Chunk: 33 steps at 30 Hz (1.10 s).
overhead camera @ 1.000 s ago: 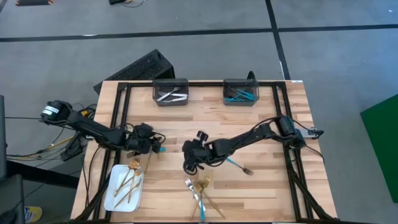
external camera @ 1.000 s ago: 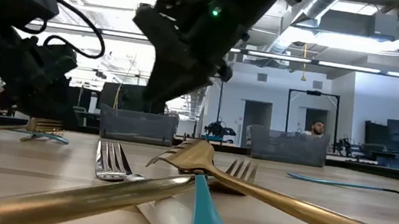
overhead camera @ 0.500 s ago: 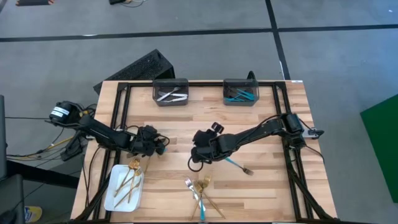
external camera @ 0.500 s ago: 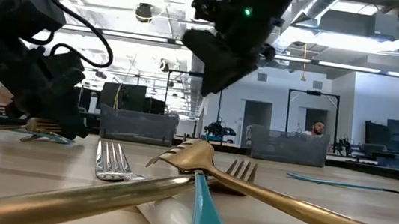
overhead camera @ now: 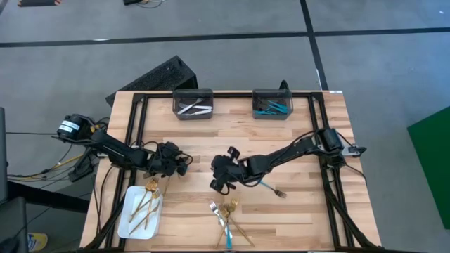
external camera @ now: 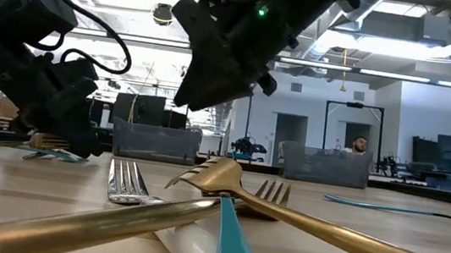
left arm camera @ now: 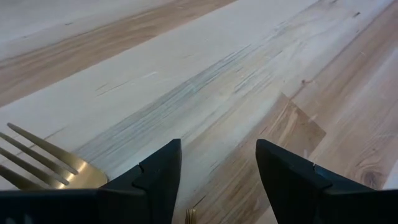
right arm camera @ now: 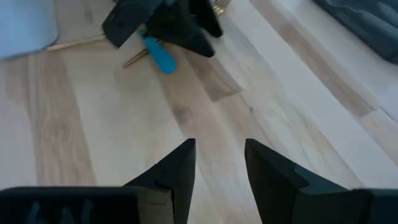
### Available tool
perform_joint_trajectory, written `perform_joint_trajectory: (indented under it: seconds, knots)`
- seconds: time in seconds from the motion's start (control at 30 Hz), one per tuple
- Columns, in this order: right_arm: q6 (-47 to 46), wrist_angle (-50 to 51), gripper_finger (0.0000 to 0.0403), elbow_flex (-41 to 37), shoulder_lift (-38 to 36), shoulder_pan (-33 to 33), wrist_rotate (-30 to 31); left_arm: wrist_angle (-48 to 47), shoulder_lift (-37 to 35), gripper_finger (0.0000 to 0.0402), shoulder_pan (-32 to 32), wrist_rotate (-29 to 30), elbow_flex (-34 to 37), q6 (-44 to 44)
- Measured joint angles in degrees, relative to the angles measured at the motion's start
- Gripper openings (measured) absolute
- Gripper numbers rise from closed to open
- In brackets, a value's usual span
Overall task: Sort silverware by color (type)
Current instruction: Put the gold fork into the white bin
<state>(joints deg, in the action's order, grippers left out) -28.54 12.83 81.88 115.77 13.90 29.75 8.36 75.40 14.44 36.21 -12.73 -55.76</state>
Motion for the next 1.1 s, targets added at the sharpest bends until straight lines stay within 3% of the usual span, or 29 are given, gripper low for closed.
perform_joint_trajectory:
  seconds: [0.1, 0.33, 0.53, 0.77, 0.93, 1.1]
  knots:
    - [-4.44, 0.13, 0.0163, 0.03, -0.50, -0.45, 0.09, -0.02, 0.00, 0.0194, 0.00, 0.02, 0.00, -0.46]
    - [-4.42, 1.31, 0.0163, -1.40, -7.34, -0.13, 3.37, -0.58, -0.04, 0.0194, 0.03, -0.83, 0.00, -0.87]
    - [-9.38, -4.22, 0.0163, -12.37, -13.75, -1.04, 4.12, -1.55, -0.09, 0.0194, 0.09, -1.03, -0.06, -0.87]
    - [-17.02, -19.41, 0.0163, -26.58, -17.59, -0.68, 4.62, -2.41, -0.16, 0.0194, 0.15, -0.19, -0.14, -0.94]
    - [-19.97, -22.41, 0.0163, -29.53, -17.12, -0.04, 4.63, -7.98, -1.87, 0.0194, 0.14, -2.42, -2.94, 1.37]
    - [-19.22, -23.72, 0.0163, -29.67, -17.14, -0.25, 4.68, -21.37, -5.26, 0.0194, 0.24, -0.64, -8.44, 4.25]
